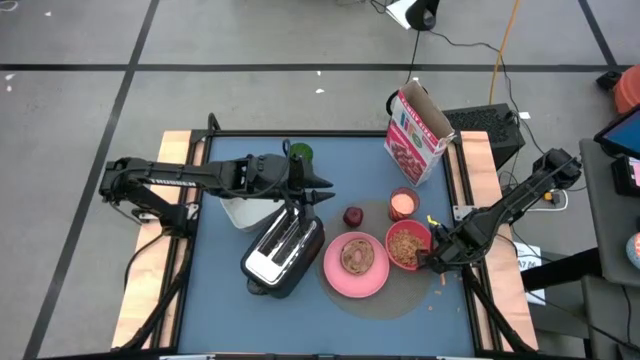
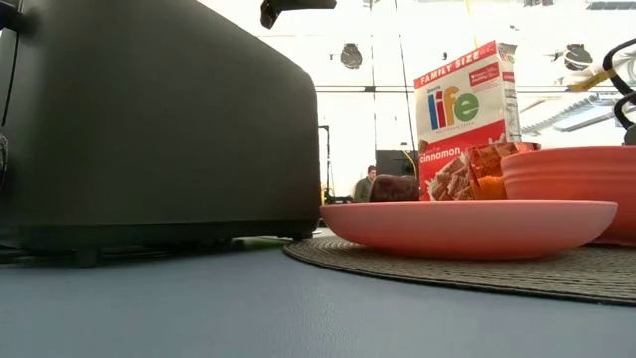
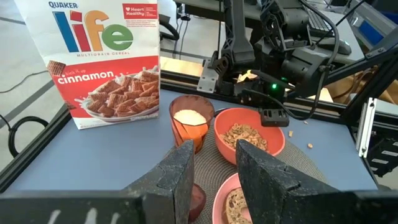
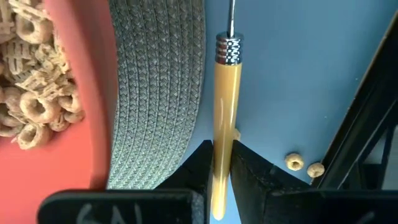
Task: Arrange a breakfast setting
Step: Put the yellow spoon to the right of the red bowl
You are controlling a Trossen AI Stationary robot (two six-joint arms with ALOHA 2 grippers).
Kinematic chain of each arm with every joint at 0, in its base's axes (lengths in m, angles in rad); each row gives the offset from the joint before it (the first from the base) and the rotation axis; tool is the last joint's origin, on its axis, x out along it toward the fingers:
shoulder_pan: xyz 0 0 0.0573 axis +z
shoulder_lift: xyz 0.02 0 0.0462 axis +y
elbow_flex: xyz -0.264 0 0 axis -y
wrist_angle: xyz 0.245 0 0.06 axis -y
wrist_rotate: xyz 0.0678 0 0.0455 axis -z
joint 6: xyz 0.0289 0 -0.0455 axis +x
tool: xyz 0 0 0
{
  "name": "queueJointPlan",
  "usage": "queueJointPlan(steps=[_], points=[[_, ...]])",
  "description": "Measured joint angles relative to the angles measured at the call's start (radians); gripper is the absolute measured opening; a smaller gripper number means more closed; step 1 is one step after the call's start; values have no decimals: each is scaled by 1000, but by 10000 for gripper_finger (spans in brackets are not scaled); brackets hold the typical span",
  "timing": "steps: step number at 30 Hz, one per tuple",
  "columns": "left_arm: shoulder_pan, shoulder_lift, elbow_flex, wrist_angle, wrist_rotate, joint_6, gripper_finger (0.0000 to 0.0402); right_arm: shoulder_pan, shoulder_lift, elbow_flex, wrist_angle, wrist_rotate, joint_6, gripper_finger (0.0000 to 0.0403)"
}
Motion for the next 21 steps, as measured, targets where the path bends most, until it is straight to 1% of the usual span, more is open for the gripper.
queueJointPlan(steps=[11,21], points=[[0,0,0,0,0,0,124,0,-75,0,-59,2,5,37],[0,0,0,0,0,-1,124,0,-78,0,-74,1,11,42]])
